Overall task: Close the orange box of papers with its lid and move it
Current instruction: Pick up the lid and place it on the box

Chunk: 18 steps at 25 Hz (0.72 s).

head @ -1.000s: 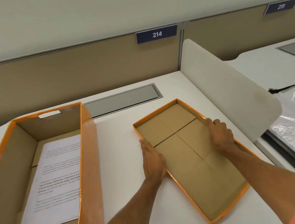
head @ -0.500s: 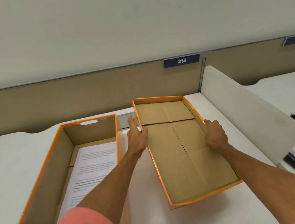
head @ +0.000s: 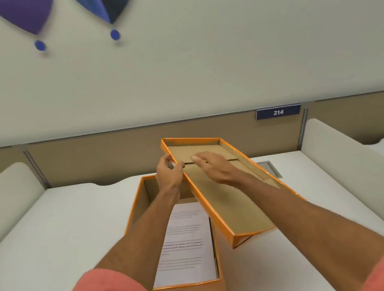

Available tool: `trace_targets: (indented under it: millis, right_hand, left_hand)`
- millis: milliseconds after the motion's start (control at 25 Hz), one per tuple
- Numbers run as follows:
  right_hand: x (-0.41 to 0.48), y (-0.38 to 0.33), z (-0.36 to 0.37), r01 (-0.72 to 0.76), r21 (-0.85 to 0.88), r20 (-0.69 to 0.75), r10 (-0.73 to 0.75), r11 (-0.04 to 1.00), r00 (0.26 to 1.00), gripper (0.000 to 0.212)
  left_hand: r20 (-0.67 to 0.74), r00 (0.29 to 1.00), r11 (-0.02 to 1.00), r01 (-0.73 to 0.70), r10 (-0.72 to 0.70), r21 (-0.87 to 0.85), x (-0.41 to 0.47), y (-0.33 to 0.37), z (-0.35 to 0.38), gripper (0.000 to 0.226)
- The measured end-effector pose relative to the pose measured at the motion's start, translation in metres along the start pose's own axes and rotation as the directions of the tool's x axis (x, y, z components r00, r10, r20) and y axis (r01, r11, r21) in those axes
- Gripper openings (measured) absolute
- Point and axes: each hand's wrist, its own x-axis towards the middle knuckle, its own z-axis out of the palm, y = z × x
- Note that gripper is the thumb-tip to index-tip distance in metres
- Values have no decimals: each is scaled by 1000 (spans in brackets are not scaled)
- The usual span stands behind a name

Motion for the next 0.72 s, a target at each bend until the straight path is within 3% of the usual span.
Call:
trace_targets:
  millis: [160, 360, 480, 600, 720]
  right_hand:
    - [7, -41, 31, -10, 135, 189, -16, 991, 982, 48]
    - [18, -85, 52, 56, 87, 269, -78, 995, 960, 49]
    - [24, -107, 54, 84, 90, 216, -101, 992, 971, 35]
    - [26, -129, 46, 121, 66, 68, -125, 990, 990, 36]
    - [34, -152, 35, 120, 32, -55, -119, 992, 991, 40]
  left_hand:
    - [-16, 994, 982, 105, -109, -159, 5, 14, -40, 55]
    - [-12, 987, 914, 146, -163, -378, 11, 30, -75, 60]
    - [54, 983, 859, 179, -175, -480, 12, 44, -91, 53]
    - [195, 972, 794, 221, -132, -566, 12, 51, -108, 53]
    - [260, 959, 864, 224, -113, -451, 14, 44, -126, 61]
